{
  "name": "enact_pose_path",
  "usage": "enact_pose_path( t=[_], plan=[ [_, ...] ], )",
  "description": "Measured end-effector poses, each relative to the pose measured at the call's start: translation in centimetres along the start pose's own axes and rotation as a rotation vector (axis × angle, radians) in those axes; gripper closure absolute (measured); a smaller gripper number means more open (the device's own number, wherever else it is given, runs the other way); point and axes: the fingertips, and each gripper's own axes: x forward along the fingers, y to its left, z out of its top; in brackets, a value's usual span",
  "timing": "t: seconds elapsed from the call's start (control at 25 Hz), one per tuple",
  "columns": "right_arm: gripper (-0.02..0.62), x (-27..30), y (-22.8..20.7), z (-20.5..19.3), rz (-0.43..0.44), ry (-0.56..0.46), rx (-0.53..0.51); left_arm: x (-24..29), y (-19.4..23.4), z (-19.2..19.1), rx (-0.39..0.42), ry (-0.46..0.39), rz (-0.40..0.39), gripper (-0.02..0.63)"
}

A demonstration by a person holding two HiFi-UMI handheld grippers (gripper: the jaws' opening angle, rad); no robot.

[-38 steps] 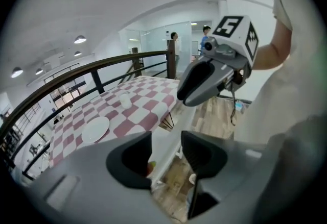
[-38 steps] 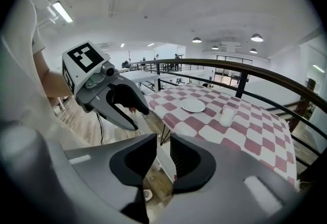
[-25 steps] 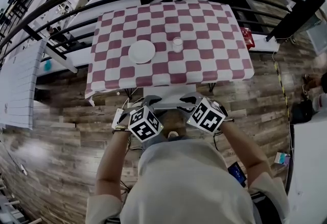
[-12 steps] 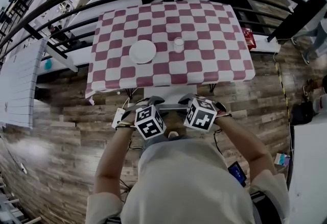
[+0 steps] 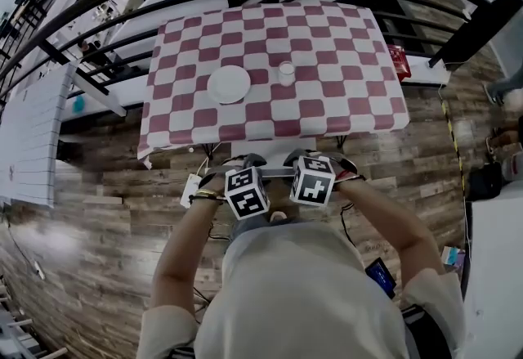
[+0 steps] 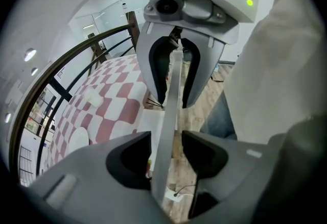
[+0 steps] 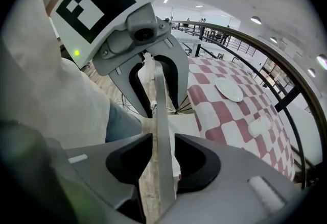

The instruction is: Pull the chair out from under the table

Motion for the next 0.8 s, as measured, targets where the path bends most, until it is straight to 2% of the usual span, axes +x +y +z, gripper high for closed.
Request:
enact_pose_path(
  t=[0.44,0.8],
  plan=[
    [0.462,2.3,0.4,-0.4,0.059,0.065,-0.048,1.9,-0.5,-0.7,0.044,0.055,-0.053,0.418],
    [0.468,4.0,0.5,-1.1,0.074,0.094,-0.050,3.0,-0.6,-1.1,0.043,0.068,-0.084,0.425]
  ],
)
